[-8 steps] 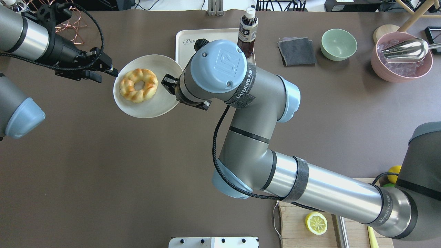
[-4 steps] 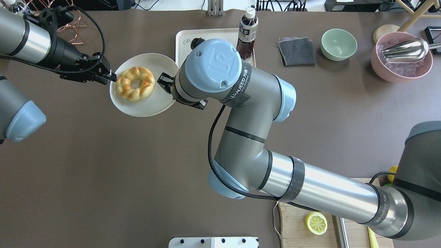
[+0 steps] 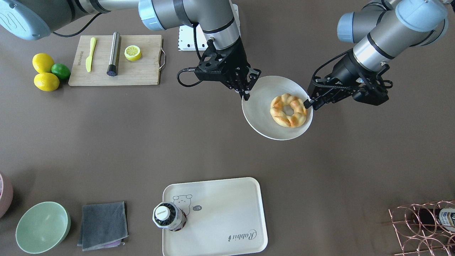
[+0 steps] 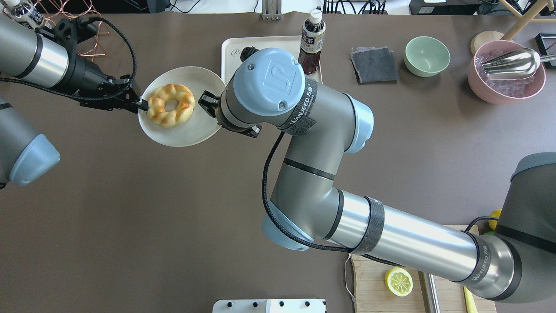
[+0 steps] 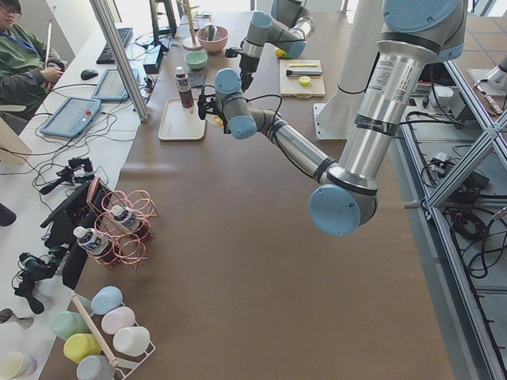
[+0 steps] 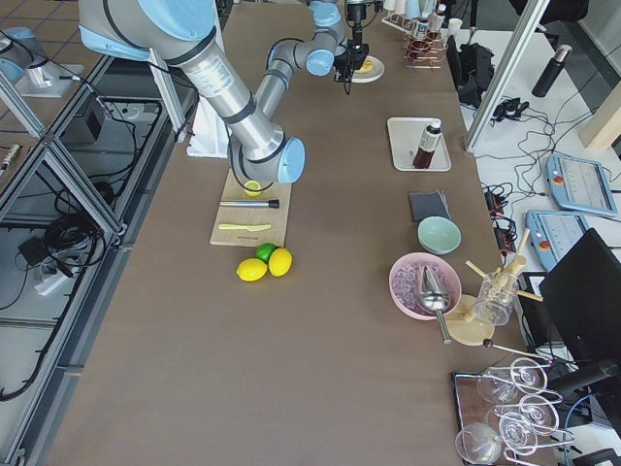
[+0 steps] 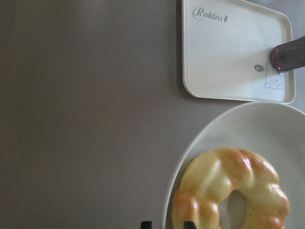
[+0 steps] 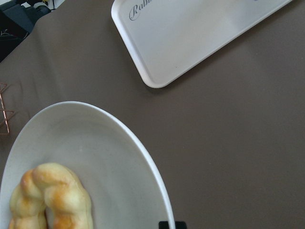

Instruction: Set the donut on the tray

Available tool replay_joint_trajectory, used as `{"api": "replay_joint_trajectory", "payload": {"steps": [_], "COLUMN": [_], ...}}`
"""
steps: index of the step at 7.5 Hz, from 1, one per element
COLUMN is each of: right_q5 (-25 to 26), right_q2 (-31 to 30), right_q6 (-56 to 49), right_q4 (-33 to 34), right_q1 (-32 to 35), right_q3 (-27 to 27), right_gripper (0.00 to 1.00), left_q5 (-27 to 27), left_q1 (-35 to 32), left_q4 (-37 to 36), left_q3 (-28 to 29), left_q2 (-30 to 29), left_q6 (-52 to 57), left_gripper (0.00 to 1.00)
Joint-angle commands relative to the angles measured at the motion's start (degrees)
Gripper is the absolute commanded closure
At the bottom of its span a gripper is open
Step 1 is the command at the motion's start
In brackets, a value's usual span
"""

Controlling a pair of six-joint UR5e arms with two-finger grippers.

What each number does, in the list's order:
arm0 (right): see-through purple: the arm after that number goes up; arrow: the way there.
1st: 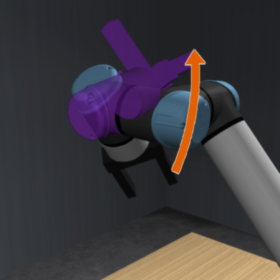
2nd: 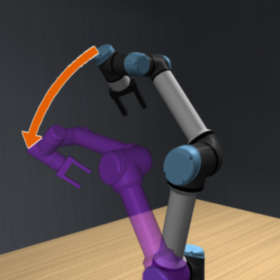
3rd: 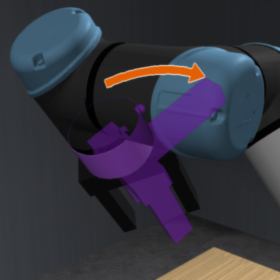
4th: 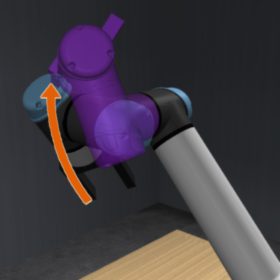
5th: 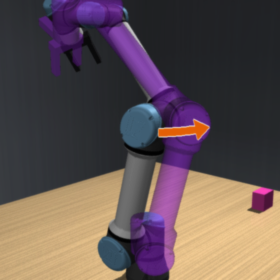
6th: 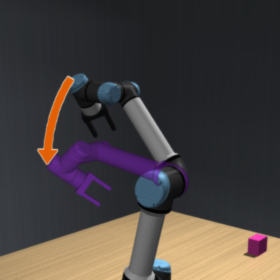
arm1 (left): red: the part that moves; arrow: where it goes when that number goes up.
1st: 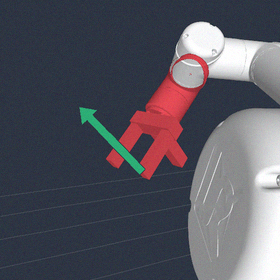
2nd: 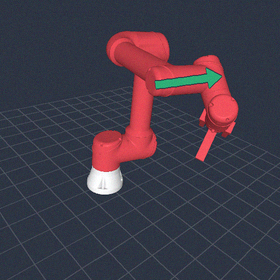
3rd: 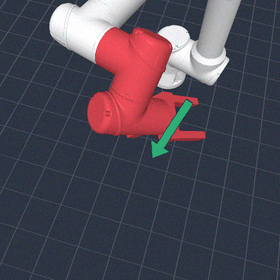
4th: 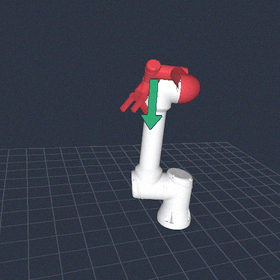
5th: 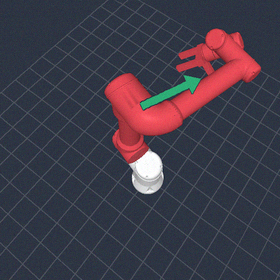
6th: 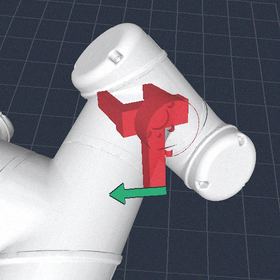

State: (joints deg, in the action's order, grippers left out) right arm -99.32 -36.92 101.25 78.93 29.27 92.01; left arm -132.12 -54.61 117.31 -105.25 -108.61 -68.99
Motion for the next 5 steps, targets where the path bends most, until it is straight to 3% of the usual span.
{"api": "replay_joint_trajectory", "payload": {"steps": [1, 5], "right_q5": [0.0, 0.0], "right_q2": [0.0, -0.09], "right_q6": [0.0, 0.0], "right_q4": [0.0, 0.0], "right_q1": [0.18, 0.26], "right_q3": [0.01, 0.01], "right_gripper": [1.0, 1.0], "left_q5": [0.02, -0.41], "left_q1": [0.29, 0.29], "left_q4": [0.02, 0.02], "left_q3": [-0.13, -0.65], "left_q2": [0.15, 0.5], "left_q6": [0.09, 0.35], "left_gripper": [0.68, 0.7]}}
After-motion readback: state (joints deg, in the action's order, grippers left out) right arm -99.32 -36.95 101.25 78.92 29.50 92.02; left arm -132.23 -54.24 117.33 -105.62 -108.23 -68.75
